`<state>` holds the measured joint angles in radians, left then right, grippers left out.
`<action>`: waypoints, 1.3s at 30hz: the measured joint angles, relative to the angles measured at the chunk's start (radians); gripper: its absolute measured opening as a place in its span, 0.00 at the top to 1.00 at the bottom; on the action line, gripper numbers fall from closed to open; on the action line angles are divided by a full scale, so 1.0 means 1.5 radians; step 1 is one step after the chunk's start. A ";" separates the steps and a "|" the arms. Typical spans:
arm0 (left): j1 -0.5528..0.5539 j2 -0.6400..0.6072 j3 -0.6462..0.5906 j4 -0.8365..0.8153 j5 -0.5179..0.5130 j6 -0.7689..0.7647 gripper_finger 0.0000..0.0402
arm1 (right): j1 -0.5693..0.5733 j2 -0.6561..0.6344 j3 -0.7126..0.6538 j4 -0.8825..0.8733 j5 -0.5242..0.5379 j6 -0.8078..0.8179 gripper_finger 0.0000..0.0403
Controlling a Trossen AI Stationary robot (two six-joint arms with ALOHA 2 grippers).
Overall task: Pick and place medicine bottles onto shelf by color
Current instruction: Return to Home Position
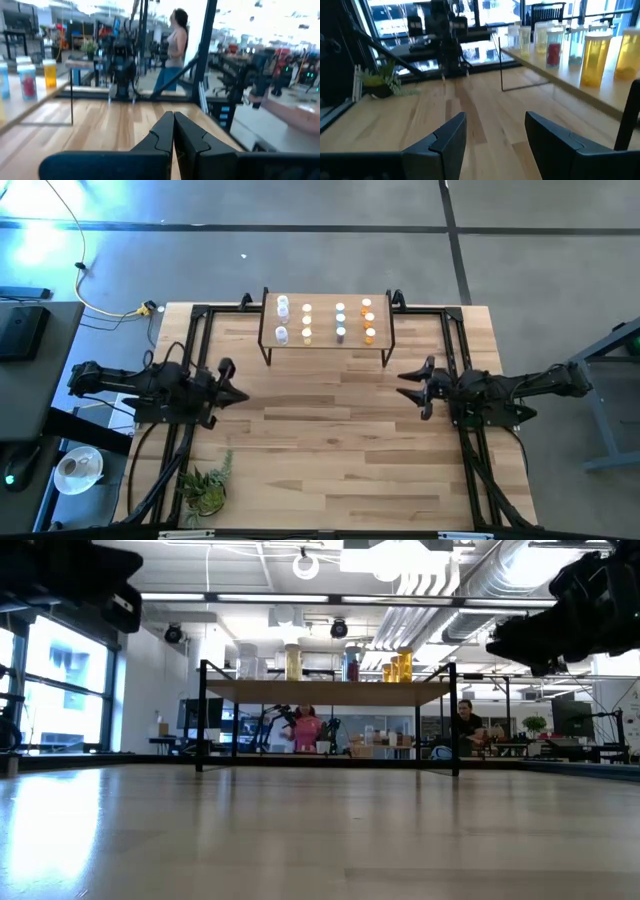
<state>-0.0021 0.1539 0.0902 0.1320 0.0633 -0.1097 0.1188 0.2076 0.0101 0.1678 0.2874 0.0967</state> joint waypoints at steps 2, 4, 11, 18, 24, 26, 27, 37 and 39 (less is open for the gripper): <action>0.000 0.000 0.000 0.023 -0.002 0.000 1.00 | 0.000 0.000 0.000 -0.018 0.000 0.007 0.52; 0.000 0.000 0.000 0.035 -0.011 0.001 1.00 | 0.000 0.000 0.000 -0.038 0.000 0.022 0.52; 0.000 0.000 0.000 0.025 -0.012 0.034 1.00 | 0.000 0.001 0.000 -0.074 0.000 0.055 0.52; 0.000 0.000 -0.009 0.022 -0.007 0.022 1.00 | 0.000 0.001 0.000 -0.074 0.000 0.053 0.52; 0.000 0.001 -0.052 0.064 -0.029 0.006 1.00 | 0.000 0.001 0.000 -0.074 0.000 0.053 0.52; 0.000 0.001 -0.051 0.074 -0.030 0.006 1.00 | 0.000 0.001 0.000 -0.074 0.000 0.053 0.52; 0.000 0.001 -0.051 0.075 -0.030 0.006 1.00 | 0.000 0.001 0.000 -0.074 0.000 0.053 0.52; 0.001 0.002 -0.051 -0.001 -0.080 0.006 1.00 | 0.000 0.001 0.000 -0.074 0.000 0.053 0.52; 0.001 0.002 -0.051 -0.009 -0.080 0.006 1.00 | 0.000 0.001 0.000 -0.074 0.000 0.055 0.52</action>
<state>-0.0013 0.1567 0.0135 0.1179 -0.0566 -0.1013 0.1184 0.2092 0.0097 0.0566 0.2874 0.1795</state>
